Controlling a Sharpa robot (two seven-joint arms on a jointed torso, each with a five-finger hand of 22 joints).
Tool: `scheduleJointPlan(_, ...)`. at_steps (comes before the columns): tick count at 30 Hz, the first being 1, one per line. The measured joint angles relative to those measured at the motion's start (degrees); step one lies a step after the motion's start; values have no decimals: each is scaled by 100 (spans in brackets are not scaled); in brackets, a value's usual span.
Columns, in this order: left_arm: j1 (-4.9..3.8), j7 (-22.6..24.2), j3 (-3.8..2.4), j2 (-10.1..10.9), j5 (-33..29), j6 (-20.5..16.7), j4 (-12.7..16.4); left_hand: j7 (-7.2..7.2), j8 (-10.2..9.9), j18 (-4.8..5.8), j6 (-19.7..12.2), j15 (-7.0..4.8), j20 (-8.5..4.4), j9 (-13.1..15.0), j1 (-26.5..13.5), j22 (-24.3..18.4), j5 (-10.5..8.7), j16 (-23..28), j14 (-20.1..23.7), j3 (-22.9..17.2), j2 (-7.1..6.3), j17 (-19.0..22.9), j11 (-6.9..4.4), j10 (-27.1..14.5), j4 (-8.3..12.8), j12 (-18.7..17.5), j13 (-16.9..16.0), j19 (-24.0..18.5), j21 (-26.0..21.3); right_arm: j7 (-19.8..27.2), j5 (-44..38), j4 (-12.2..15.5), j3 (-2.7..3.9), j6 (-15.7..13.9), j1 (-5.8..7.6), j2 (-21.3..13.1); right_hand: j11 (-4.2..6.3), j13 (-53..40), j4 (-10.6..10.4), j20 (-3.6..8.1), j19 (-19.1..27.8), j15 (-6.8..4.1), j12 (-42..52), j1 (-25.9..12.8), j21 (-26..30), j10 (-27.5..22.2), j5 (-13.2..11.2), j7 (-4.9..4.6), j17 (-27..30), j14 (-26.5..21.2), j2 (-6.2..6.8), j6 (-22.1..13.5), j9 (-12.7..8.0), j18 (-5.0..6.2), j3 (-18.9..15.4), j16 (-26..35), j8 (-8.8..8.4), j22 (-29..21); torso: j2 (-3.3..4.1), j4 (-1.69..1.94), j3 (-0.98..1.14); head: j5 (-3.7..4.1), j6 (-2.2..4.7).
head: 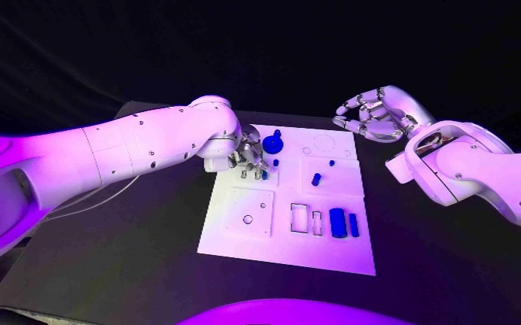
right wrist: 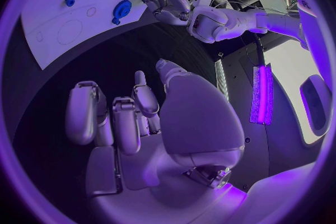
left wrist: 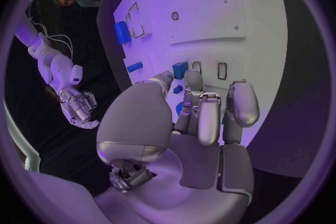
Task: Assemble the parts on the task board
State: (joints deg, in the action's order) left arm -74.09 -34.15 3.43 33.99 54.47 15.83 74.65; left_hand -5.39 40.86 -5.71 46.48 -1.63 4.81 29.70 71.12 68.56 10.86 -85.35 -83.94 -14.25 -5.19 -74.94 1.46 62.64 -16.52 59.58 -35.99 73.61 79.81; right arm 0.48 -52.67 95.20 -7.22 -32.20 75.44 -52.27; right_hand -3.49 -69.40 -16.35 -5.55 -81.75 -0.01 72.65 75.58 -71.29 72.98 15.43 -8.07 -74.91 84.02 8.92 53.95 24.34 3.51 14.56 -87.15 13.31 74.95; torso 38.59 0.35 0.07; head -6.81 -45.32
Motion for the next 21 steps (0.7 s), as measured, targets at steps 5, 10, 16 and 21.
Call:
scheduleJointPlan(5,0,1,0,-2,0,17,-1,0,0,-1,0,0,0,7,24,14,0,-23,0,0,-24,0,0,0,0,29,-13,0,0,-1,-1,1,0,3,0,2,0,0,0,0,0,0,0,0,0,0,0,0,0,0,0,0,0,0,0,0,0,0,1,1,3,0,-1)
scheduleJointPlan(10,0,2,0,-11,0,33,-15,0,0,-1,0,0,0,7,24,20,0,-23,0,0,-24,1,0,0,0,29,-20,0,0,-2,-1,4,0,6,0,5,0,0,0,0,0,0,0,0,0,0,0,0,0,0,0,0,-1,0,0,0,21,-1,2,1,3,2,-1)
scheduleJointPlan(16,0,2,7,-35,0,53,-48,0,0,-1,0,0,-20,6,24,38,0,-23,0,0,-24,1,0,0,0,29,-46,21,0,-2,-2,10,0,10,0,7,0,0,0,0,0,0,0,0,0,0,0,0,0,0,0,0,-1,0,0,0,21,-1,6,0,2,4,-10)
scheduleJointPlan(21,0,2,14,-36,0,70,-67,0,0,-1,0,0,-20,9,23,59,-1,-23,0,-16,-25,1,0,1,-16,54,-71,21,22,-2,-2,15,0,13,0,6,0,0,0,0,0,0,0,0,-1,0,0,0,0,0,0,0,-1,0,0,0,20,-1,7,-1,3,9,-18)
